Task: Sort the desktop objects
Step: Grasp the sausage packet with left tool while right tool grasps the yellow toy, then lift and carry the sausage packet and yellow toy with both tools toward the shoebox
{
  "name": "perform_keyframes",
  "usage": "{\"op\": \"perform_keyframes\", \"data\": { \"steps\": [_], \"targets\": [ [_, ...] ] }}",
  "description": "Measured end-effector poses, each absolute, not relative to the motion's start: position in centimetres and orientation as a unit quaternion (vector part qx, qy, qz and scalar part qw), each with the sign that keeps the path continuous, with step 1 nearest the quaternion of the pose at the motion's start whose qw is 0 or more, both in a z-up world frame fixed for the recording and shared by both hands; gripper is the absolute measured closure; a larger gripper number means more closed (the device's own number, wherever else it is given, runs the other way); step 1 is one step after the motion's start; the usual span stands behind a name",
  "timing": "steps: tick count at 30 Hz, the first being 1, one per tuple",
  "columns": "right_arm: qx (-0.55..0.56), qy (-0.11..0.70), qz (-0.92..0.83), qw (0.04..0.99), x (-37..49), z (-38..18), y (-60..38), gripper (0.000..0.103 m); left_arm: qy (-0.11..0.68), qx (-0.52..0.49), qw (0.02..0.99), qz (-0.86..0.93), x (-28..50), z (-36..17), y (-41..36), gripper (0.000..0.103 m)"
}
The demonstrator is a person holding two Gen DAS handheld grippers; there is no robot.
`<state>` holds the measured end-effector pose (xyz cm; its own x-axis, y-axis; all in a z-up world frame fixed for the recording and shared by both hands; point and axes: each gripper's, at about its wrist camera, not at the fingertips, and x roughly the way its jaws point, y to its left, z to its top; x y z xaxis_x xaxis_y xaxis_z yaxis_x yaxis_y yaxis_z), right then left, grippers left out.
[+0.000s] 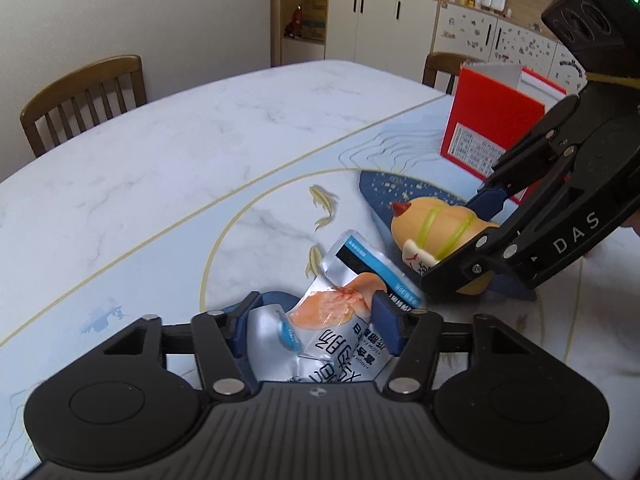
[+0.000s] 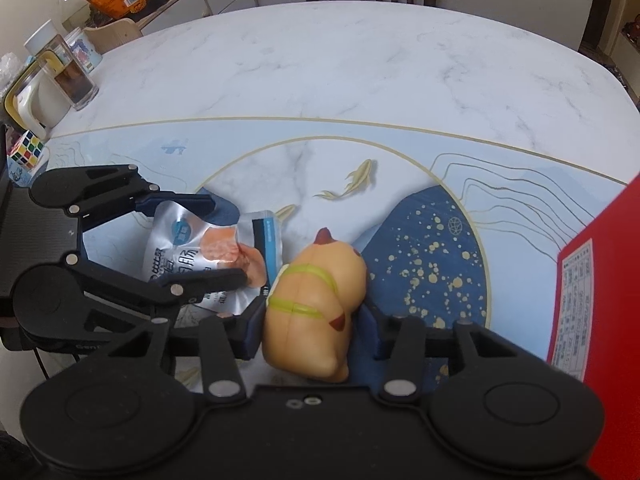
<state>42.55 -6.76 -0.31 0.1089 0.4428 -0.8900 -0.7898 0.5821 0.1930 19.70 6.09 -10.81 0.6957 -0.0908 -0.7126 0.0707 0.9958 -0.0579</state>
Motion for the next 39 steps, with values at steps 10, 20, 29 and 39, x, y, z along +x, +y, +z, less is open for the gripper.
{"op": "perform_keyframes", "data": {
  "steps": [10, 20, 29, 39],
  "targets": [
    [-0.160, 0.502, 0.423, 0.737, 41.5, 1.2, -7.7, 0.057, 0.374, -0.035, 0.926, -0.032, 18.3, -9.6, 5.9, 0.093],
    [-0.153, 0.497, 0.426, 0.740, 40.5, 2.1, -9.2, 0.057, 0.401, -0.082, 0.911, -0.052, 17.8, -9.9, 6.7, 0.081],
    [-0.145, 0.508, 0.414, 0.742, 40.0, 1.8, -10.8, 0.057, 0.402, -0.038, 0.910, -0.091, 18.9, -9.6, 4.7, 0.018],
    [-0.153, 0.525, 0.401, 0.735, 40.0, 0.5, -11.4, 0.057, 0.415, 0.007, 0.906, -0.084, 20.1, -11.6, 2.6, 0.018]
  ]
}}
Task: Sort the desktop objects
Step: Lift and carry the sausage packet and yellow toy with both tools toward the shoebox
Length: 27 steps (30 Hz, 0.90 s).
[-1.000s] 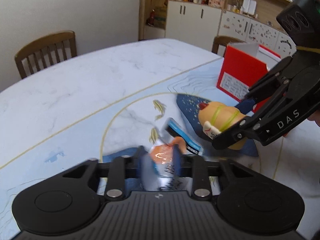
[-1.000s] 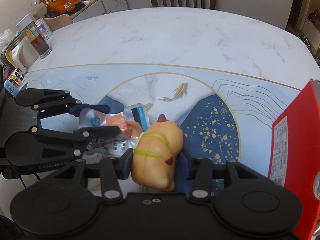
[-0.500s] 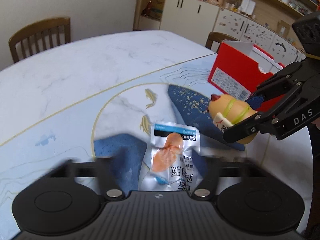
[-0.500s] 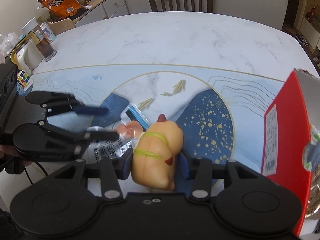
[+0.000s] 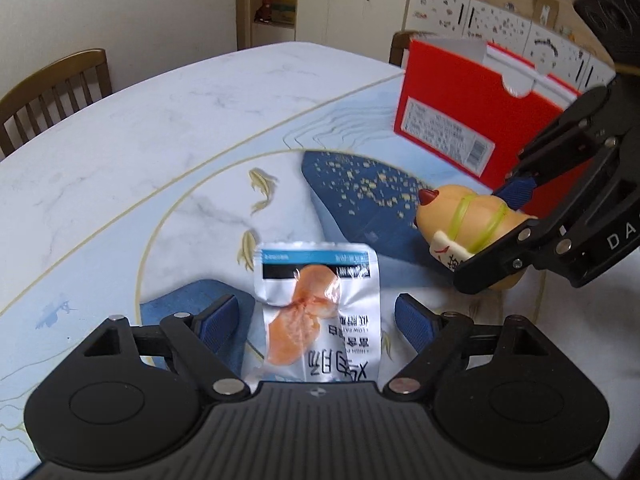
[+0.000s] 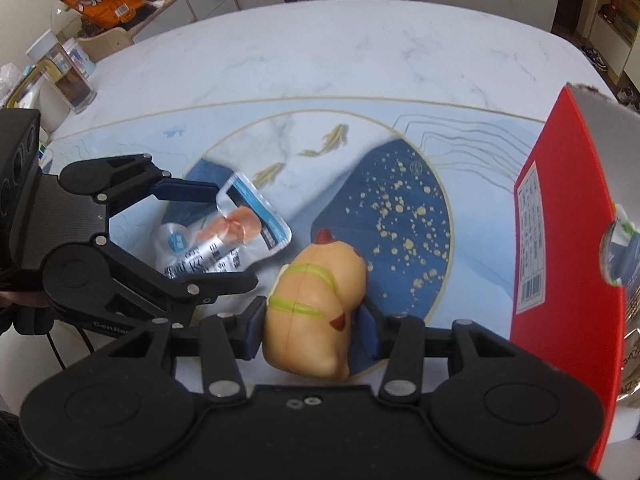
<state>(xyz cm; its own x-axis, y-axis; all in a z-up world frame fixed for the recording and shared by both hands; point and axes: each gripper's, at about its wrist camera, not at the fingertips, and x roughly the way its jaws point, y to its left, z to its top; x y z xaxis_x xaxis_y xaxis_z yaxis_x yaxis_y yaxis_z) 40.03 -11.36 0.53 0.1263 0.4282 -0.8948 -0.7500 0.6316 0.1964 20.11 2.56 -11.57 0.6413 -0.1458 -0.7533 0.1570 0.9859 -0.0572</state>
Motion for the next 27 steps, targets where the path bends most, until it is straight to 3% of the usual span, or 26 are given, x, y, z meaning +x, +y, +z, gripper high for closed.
{"op": "perform_keyframes", "data": {
  "steps": [4, 7, 27],
  "targets": [
    [-0.169, 0.534, 0.398, 0.727, 39.7, 0.1, -11.1, 0.057, 0.415, 0.033, 0.906, -0.075, 20.0, -11.7, 1.8, 0.020],
    [-0.173, 0.536, 0.400, 0.723, 39.5, 0.1, -11.0, 0.057, 0.410, 0.031, 0.909, -0.070, 20.1, -11.4, 1.8, 0.038],
    [-0.183, 0.511, 0.417, 0.729, 37.5, 3.5, -11.7, 0.057, 0.406, -0.017, 0.911, -0.062, 18.4, -6.9, 2.5, 0.044]
  ]
}}
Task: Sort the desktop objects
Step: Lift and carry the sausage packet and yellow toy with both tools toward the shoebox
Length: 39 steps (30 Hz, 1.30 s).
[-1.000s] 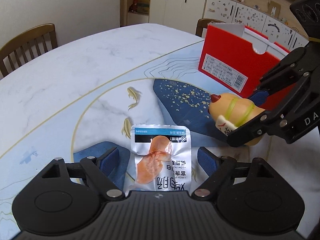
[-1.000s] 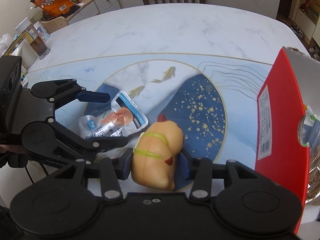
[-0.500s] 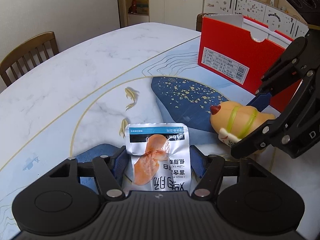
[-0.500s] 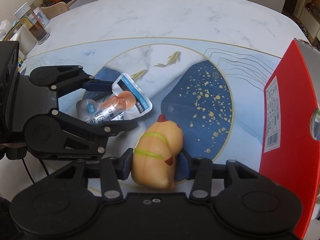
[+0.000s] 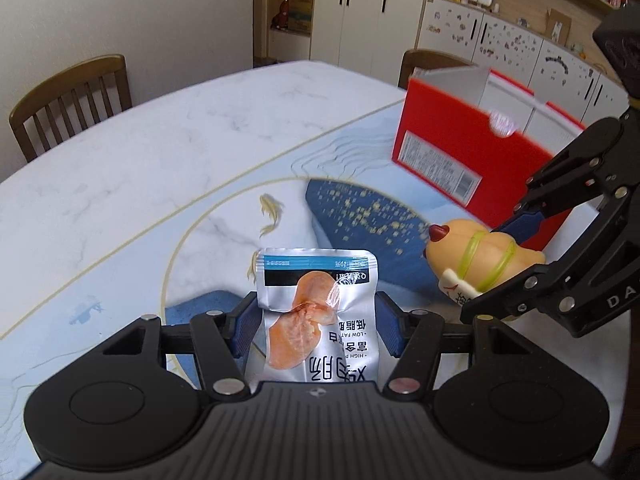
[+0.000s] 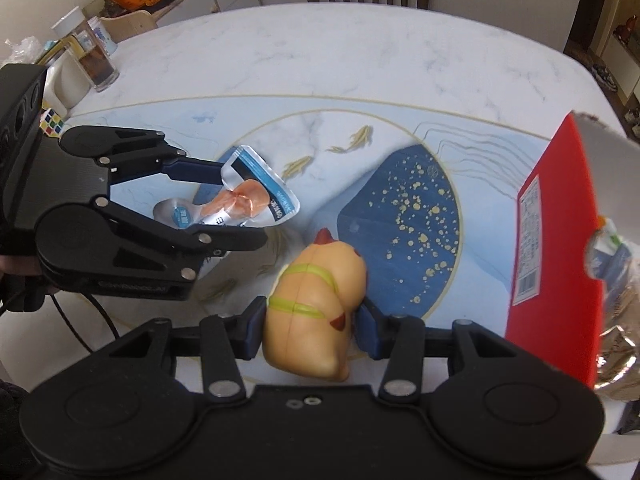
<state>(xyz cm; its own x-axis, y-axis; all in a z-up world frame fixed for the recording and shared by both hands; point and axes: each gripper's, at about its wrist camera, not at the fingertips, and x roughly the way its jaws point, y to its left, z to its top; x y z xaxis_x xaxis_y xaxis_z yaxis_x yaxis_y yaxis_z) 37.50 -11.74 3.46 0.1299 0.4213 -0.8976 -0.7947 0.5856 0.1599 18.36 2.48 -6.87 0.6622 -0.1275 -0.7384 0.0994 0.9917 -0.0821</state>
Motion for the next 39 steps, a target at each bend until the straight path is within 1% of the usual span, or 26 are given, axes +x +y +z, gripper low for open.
{"op": "perform_keyframes", "data": {
  "steps": [9, 20, 29, 39],
  "targets": [
    [-0.174, 0.481, 0.425, 0.747, 36.4, 7.3, -14.4, 0.057, 0.386, -0.021, 0.919, -0.074, 17.1, -2.1, 0.7, 0.043],
    [-0.179, 0.459, 0.427, 0.758, 36.5, 10.5, -19.4, 0.057, 0.361, -0.014, 0.927, -0.103, 17.7, 2.0, -4.3, 0.043],
    [-0.175, 0.445, 0.418, 0.773, 38.6, 12.1, -24.8, 0.057, 0.351, -0.003, 0.929, -0.118, 20.5, 3.3, -9.2, 0.043],
    [-0.179, 0.433, 0.396, 0.790, 43.3, 12.5, -31.0, 0.057, 0.355, 0.016, 0.925, -0.132, 25.8, 3.5, -14.8, 0.043]
  ]
}}
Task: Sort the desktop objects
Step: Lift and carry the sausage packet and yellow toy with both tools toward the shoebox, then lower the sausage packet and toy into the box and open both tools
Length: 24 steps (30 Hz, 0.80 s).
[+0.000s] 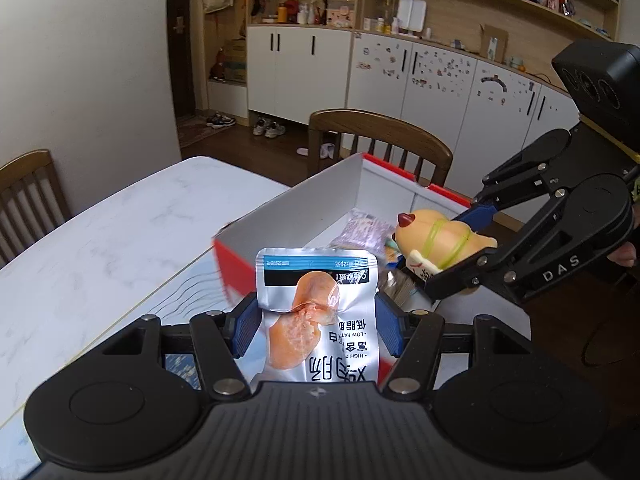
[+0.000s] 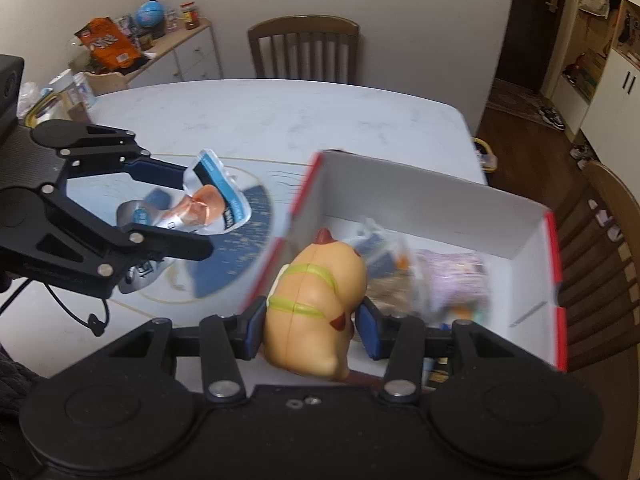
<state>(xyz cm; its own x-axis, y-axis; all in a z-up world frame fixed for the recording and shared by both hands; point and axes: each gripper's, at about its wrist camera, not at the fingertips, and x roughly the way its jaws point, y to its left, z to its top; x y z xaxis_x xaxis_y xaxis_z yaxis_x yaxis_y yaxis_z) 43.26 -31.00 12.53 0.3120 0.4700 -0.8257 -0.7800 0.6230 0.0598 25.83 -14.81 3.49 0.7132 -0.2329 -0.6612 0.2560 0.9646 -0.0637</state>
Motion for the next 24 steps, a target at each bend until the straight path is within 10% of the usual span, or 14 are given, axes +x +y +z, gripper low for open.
{"op": "perform_keyframes", "data": {
  "steps": [24],
  "targets": [
    [-0.193, 0.469, 0.376, 0.775, 52.3, 7.6, -35.2, 0.057, 0.436, 0.052, 0.891, -0.115, 39.1, -0.8, -21.0, 0.043]
  ]
}}
